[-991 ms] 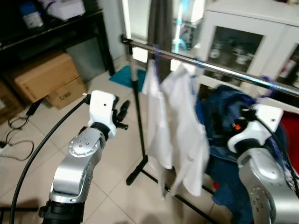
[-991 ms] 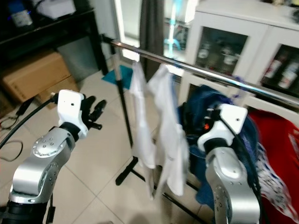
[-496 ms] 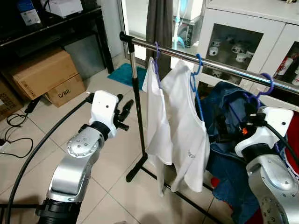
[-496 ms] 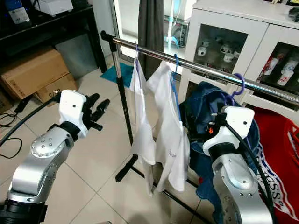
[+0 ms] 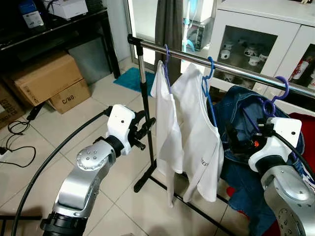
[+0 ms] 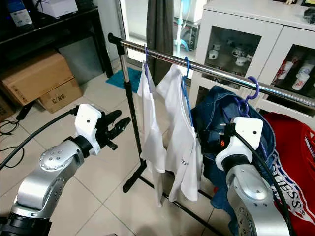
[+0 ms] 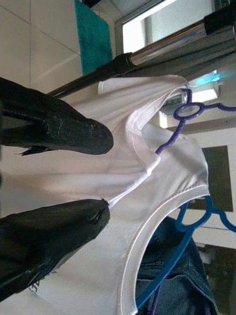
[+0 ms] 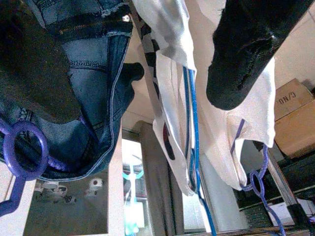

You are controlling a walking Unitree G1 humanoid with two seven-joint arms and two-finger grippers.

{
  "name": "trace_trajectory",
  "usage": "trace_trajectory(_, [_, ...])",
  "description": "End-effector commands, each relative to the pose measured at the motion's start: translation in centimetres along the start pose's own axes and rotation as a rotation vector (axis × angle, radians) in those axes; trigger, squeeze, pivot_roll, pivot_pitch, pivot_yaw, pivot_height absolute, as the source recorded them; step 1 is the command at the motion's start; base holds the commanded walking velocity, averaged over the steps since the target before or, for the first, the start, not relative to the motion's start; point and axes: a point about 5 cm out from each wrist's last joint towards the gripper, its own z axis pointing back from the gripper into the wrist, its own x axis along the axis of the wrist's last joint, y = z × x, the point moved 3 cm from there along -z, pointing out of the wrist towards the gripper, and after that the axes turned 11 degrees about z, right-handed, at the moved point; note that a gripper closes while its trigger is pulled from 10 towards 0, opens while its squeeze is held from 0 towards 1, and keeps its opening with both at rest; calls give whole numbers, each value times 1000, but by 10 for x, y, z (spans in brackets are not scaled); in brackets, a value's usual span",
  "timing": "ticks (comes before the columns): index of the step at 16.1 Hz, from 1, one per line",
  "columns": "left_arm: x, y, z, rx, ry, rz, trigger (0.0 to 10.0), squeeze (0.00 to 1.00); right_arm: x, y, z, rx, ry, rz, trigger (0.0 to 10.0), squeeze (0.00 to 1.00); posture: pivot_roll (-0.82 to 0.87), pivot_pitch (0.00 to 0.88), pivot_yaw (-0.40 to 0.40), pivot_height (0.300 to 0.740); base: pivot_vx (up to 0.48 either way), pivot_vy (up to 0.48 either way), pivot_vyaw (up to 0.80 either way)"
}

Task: Hang hanger

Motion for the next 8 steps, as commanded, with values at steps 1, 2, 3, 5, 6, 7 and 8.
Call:
trace_trajectory(1, [-3,4,1,34,-7,10,10000,0,1,2,2,-7,-23,-29,10000,0,-103,5,63,740,0,0,0])
trace_trajectory(2, [-3,7,2,69,-14,18,10000,0,3,7,6,-5,-39,-46,10000,0,-106,4,65,740,0,0,-419])
trace_trajectory(3, [-4,8,2,74,-15,19,10000,0,3,11,8,6,-40,-56,10000,0,-106,4,66,740,0,0,-800])
trace_trajectory(5, [-3,8,3,74,-24,13,10000,0,3,19,11,40,-39,-74,10000,0,-107,3,70,740,0,0,-800])
trace_trajectory(6, [-2,8,2,78,-30,11,10000,0,3,20,11,42,-41,-75,10000,0,-107,2,69,740,0,0,-800])
trace_trajectory(7, [0,10,2,96,-47,12,10000,0,5,18,11,15,-57,-58,10000,0,-107,3,68,740,0,0,-800])
trace_trajectory(8, [2,11,1,110,-61,18,10000,0,8,16,11,-3,-73,-47,10000,0,-107,3,67,740,0,0,-800])
